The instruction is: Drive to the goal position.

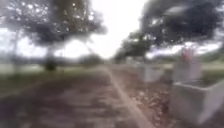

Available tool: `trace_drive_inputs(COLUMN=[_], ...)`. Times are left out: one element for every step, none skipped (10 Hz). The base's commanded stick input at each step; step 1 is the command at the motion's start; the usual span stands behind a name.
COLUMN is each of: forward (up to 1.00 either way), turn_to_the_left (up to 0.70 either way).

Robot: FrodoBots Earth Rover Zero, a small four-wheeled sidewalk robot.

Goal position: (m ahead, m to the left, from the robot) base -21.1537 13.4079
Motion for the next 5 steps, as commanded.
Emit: trace_drive_inputs(forward=[0.7,0.7,0.7,0.7,0.7], turn_to_the_left=[0.35,0.35,0.35,0.35,0.35])
